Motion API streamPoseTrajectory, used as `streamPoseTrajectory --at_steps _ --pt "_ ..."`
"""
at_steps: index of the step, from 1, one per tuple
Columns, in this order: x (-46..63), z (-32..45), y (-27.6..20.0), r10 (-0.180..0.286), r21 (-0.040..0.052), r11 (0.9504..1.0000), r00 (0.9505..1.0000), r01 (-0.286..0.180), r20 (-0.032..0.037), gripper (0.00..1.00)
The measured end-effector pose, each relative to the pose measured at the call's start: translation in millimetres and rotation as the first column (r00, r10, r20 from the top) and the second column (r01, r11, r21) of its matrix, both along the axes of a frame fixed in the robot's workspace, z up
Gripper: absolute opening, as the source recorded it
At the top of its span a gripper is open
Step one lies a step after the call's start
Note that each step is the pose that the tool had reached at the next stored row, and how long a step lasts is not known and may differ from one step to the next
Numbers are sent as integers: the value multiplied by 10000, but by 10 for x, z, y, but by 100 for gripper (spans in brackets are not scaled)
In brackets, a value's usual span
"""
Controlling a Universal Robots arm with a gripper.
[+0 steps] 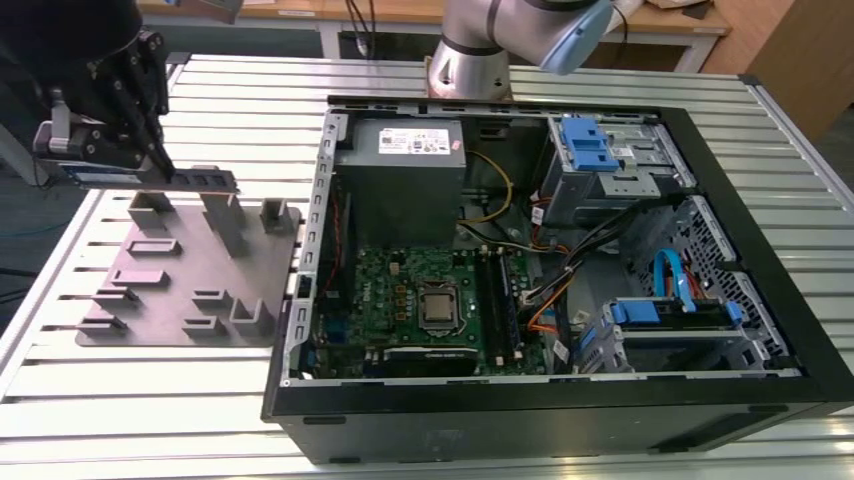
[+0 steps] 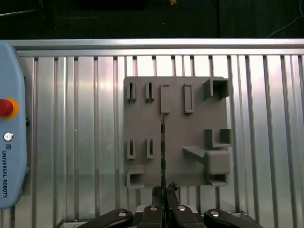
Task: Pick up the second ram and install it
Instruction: 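Pick up the second ram and move it above second insertion slot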
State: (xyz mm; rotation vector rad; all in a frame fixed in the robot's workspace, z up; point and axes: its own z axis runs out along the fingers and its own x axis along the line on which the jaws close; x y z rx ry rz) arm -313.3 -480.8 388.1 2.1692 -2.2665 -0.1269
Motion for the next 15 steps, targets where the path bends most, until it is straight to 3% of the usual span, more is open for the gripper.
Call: streamPoseTrajectory --at_steps 15 --pt "327 0 0 -1 -1 10000 10000 1 -50 11"
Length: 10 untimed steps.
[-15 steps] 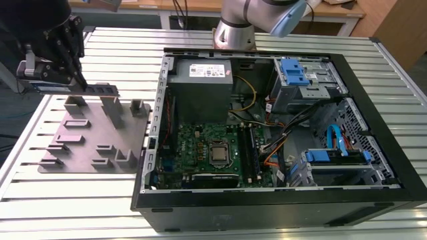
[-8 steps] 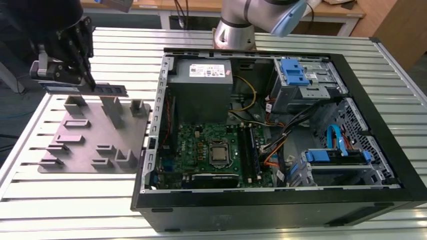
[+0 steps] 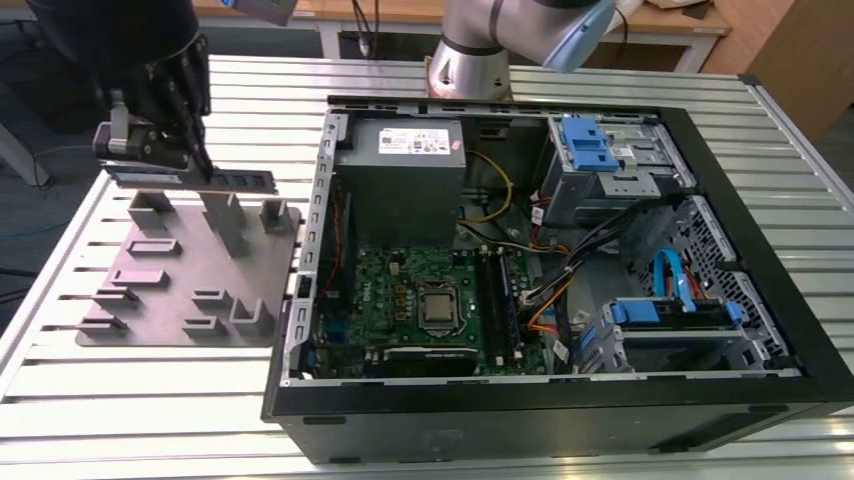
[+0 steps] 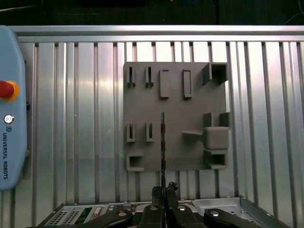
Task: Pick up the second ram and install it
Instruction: 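Pick up the second ram and move it above second insertion slot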
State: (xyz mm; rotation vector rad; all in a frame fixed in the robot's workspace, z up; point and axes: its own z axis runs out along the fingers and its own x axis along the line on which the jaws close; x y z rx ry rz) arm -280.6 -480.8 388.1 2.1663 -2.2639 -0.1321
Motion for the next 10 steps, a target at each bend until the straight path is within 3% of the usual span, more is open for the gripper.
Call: streamPoseTrajectory --at_steps 10 --pt "300 -1 0 1 1 10000 10000 -1 -60 11"
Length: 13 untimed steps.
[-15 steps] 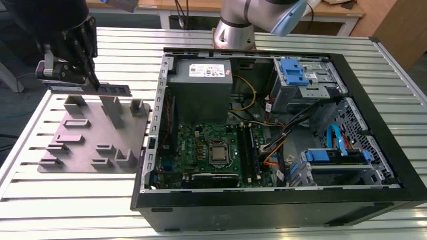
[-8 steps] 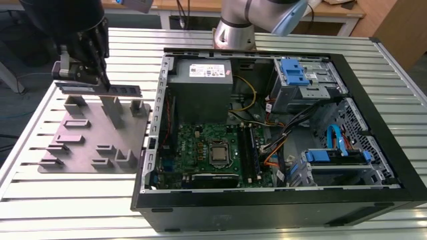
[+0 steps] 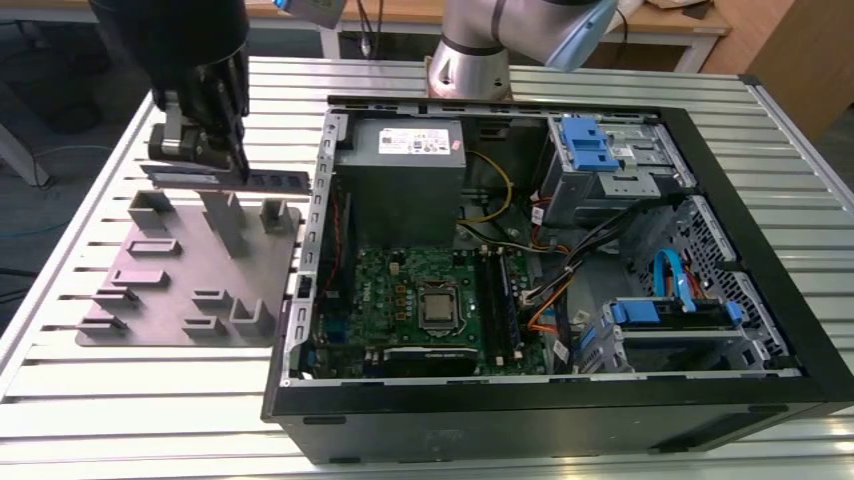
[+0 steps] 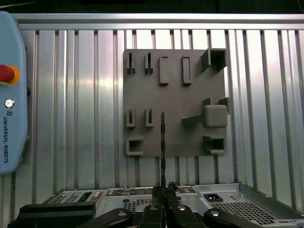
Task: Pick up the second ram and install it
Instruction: 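Pick up the second ram and move it above second insertion slot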
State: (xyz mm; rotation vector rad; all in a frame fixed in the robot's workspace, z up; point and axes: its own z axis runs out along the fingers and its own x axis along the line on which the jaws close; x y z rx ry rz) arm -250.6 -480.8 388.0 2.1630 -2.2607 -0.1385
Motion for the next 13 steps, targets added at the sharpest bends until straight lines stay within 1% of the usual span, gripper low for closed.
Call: streamPoseTrajectory --at_steps 7,13 --pt "211 -1 0 1 0 10000 10000 -1 -45 11" --pt "357 -1 0 -1 0 10000 10000 1 -72 11"
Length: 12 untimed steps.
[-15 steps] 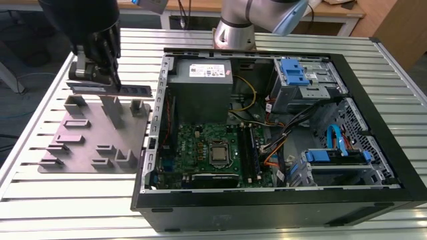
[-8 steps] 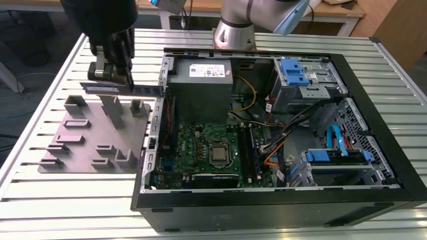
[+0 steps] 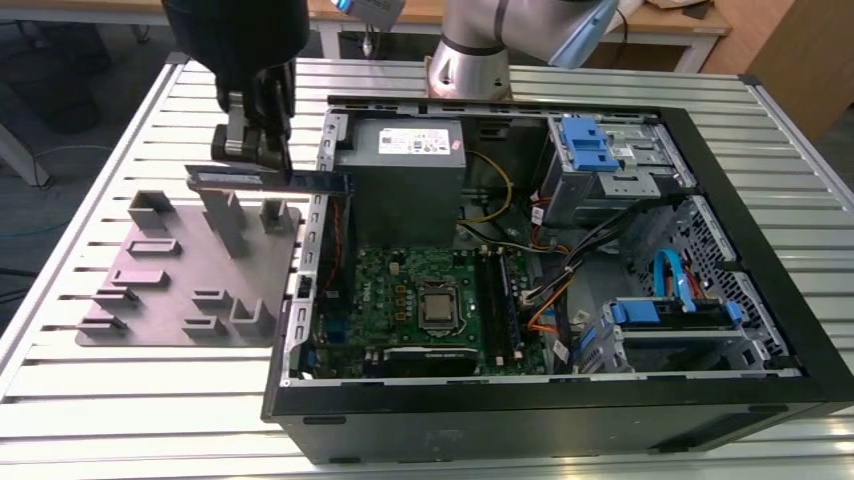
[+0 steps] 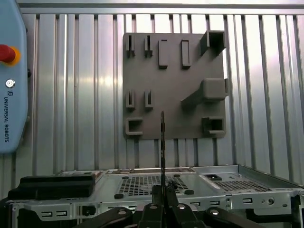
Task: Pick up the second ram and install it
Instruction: 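Pick up the second ram and move it above second insertion slot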
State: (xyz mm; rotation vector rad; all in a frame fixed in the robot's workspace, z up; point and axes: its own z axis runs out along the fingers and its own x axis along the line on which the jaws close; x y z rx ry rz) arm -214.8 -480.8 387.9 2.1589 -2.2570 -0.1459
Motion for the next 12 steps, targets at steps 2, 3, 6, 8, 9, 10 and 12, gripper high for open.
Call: streamPoseTrajectory --at_steps 2,3,6,8,9,10,12 --pt "46 0 0 1 0 10000 10000 -1 -7 11" --pt "69 0 0 1 0 10000 10000 -1 -11 11" --pt "139 0 0 -1 -1 10000 10000 1 -22 11" --pt "184 0 0 0 -1 10000 10000 0 -29 11" --pt "206 0 0 0 -1 10000 10000 0 -33 11" --pt "229 0 0 0 0 10000 10000 0 -36 11" --pt "275 0 0 1 0 10000 10000 -1 -44 11"
